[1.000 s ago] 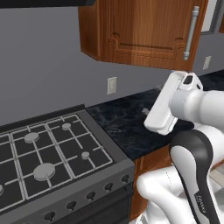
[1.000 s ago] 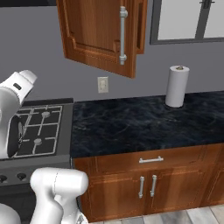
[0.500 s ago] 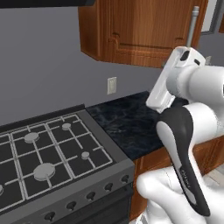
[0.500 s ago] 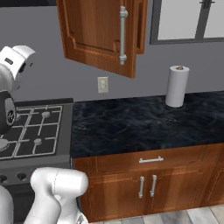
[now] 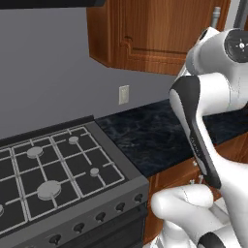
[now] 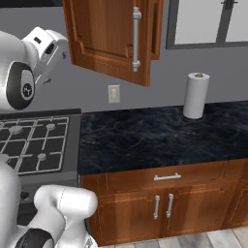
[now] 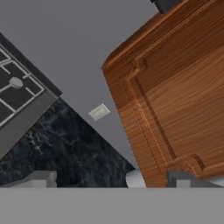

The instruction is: Close all open cabinet doors.

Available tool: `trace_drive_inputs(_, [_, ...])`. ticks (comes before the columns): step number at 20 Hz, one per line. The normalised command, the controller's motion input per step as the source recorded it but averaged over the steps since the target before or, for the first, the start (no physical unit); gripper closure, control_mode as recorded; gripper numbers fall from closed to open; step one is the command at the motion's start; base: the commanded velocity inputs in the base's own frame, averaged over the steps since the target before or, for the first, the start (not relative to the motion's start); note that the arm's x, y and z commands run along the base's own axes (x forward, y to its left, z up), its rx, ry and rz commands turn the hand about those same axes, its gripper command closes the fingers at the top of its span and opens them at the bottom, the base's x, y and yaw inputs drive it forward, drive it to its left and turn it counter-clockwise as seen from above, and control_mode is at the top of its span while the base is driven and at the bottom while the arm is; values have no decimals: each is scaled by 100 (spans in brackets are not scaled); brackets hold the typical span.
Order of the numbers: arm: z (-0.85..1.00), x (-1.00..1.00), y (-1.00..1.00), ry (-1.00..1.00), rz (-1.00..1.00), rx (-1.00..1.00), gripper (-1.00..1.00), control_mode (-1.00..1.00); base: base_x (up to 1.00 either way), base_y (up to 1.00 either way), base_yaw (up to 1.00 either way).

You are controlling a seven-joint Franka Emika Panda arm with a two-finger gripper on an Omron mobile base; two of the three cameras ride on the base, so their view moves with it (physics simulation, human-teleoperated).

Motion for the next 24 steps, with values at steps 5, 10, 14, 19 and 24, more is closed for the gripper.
trace_drive_inputs(5, [0,77,-33,1,-11,-6,-100,-100,0,0,0])
trace_drive_inputs(10, [-4,95,-19,0,-6,-7,-100,-100,0,0,0])
trace_drive_inputs(14, [-6,100,-14,0,-6,-3,-100,-100,0,0,0])
trace_drive_inputs(19, [-7,100,-12,0,-4,0,-100,-100,0,0,0])
trace_drive_inputs(24, [-8,100,-18,0,0,0,-100,-100,0,0,0])
